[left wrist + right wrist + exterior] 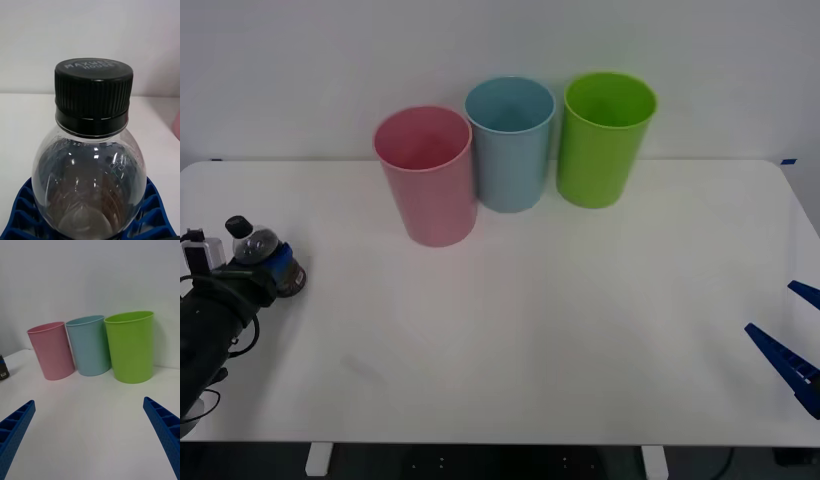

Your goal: Grasp the object on the table and drop it into the matching bin: aluminum can to the light blue bin, PET bottle to the pink bin.

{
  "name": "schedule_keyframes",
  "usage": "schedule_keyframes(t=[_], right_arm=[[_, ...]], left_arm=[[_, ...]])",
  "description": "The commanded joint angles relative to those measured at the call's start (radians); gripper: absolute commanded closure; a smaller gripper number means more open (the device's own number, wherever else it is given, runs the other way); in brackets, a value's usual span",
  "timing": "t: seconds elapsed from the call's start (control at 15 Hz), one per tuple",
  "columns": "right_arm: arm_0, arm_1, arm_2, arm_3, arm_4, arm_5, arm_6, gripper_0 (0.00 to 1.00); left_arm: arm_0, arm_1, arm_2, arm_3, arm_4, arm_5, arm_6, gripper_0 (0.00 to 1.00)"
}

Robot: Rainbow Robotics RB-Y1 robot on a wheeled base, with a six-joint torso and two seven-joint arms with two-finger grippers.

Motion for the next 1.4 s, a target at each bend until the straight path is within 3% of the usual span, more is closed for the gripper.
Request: schedule_keyframes(t=[0.07,0.87,1.4], right_arm=[[0.0,0.0,0.0,0.0,0.0,0.0,0.0,0.0],[0.0,0.0,0.0,0.0,0.0,0.0,0.0,0.0],[0.0,0.0,0.0,0.0,0.0,0.0,0.0,0.0]], left_arm=[[0.003,0.0,0.008,0.0,0.008,-0.021,-0.002,1.0],[0.11,0.014,-0.012,-0.355,0.061,-0.055,0.075,1.0],[0.053,0.146,-0.084,-0.496,0.043,-0.055,0.431,1.0]])
